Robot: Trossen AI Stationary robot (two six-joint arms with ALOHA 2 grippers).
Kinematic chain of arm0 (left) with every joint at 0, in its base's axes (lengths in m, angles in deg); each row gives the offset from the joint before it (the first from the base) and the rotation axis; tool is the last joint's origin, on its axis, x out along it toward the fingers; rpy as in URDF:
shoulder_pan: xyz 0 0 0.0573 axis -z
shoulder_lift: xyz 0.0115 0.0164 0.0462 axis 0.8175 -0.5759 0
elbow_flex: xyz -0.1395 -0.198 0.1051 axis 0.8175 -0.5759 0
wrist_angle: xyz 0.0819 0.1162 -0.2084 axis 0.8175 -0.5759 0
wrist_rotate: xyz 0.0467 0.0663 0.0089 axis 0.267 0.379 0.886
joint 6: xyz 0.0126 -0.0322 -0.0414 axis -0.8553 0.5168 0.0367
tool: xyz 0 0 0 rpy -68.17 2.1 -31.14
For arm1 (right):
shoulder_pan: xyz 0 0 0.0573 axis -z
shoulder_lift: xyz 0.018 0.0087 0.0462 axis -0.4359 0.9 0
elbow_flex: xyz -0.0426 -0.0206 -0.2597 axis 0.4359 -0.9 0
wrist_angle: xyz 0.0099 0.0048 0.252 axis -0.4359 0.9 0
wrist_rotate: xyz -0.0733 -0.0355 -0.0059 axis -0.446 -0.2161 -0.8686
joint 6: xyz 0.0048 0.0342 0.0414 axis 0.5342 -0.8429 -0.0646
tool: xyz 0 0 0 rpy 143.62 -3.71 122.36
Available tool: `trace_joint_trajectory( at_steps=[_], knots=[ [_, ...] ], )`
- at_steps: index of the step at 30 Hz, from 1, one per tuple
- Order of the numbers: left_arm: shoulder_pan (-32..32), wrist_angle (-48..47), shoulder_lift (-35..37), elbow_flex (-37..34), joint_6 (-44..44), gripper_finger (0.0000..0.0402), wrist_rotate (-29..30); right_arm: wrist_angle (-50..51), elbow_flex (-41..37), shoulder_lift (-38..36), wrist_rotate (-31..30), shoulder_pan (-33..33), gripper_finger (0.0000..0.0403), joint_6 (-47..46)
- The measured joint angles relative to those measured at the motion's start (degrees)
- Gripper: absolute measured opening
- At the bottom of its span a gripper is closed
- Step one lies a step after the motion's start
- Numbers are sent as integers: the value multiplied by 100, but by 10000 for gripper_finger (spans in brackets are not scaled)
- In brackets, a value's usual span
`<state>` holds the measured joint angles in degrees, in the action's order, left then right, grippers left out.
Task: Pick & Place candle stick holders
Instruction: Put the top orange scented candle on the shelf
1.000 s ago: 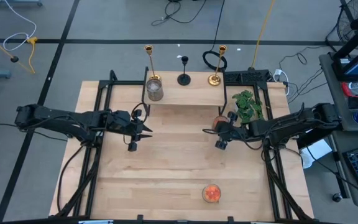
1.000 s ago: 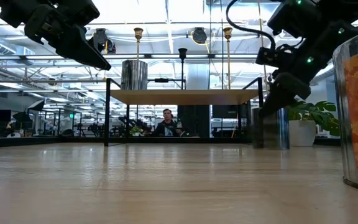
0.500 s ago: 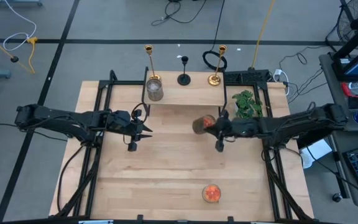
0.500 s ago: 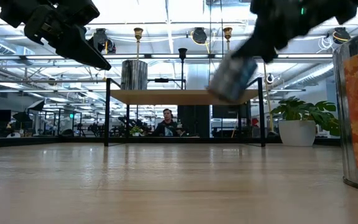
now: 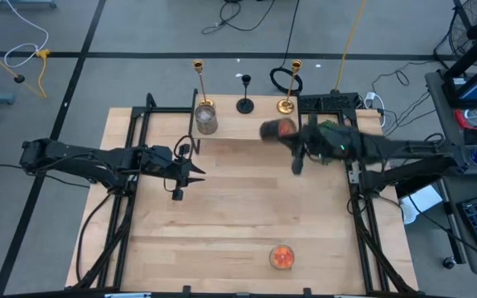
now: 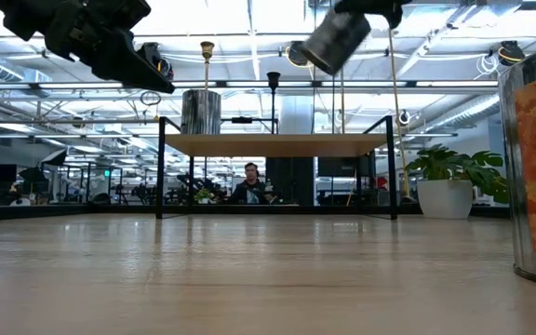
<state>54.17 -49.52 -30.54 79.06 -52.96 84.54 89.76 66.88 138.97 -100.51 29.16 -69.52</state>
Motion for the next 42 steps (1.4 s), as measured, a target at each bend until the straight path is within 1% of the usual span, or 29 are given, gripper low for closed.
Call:
trace_joint_trajectory(
  at_steps=[2,4,8,10,12,17,18,21,23,32,37,42],
  knots=[
    [0,42,0,0,0,104,-2,648,374,255,-59,229,1,-84],
    [0,49,0,0,0,104,-2,926,535,497,-6,459,1,-275],
    [2,17,1,0,52,104,-4,1417,569,841,64,891,1,-530],
    [0,14,0,0,68,104,-6,1486,567,969,13,1061,0,-538],
    [0,11,0,0,12,104,-11,1486,569,1016,8,1215,0,-620],
    [2,26,0,0,-107,104,-11,1938,576,1081,61,1477,0,-666],
    [2,25,0,0,-102,104,-13,1940,576,1081,57,1519,0,-695],
    [2,28,0,0,-100,104,-13,1957,577,1061,444,1630,2,-753],
    [0,32,0,0,-98,104,-13,1909,578,1063,587,1662,3,-745],
    [2,31,0,0,-92,104,-17,1826,576,1073,610,1744,11,-312],
    [1,28,1,0,-92,104,-31,1789,576,1072,604,1770,22,-273],
    [2,26,0,0,-91,104,-31,1791,576,1072,586,1779,24,-273]
  ],
)
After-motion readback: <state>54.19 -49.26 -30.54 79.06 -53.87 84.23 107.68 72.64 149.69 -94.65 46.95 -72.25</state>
